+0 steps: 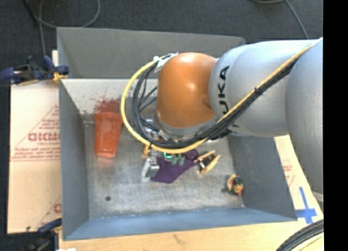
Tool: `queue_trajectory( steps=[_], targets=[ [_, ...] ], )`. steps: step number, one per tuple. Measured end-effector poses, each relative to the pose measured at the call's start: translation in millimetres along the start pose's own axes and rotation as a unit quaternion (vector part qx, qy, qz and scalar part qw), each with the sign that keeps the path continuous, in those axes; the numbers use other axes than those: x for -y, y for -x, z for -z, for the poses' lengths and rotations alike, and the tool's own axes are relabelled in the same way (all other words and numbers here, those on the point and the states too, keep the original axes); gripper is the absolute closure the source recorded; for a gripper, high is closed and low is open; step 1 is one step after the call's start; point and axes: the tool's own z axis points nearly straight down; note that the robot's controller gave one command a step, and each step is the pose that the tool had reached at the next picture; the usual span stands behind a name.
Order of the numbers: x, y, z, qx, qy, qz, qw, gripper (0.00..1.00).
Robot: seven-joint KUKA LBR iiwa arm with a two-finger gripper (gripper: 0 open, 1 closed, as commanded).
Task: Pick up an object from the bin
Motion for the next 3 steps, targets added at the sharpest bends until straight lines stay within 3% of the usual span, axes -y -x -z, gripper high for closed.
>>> queue_trajectory(
  steps=[1,2,3],
  targets=[
    [0.5,1.6,4.3,0.0038,0.001,-0.001,1.0,0.0],
    [19.8,18.0,-19.3,0.0082,0.001,0.064,0.9979,0.0],
    [65.2,42.1,-70.9,0.0052,0.0,0.154,0.988,1.0]
  ],
)
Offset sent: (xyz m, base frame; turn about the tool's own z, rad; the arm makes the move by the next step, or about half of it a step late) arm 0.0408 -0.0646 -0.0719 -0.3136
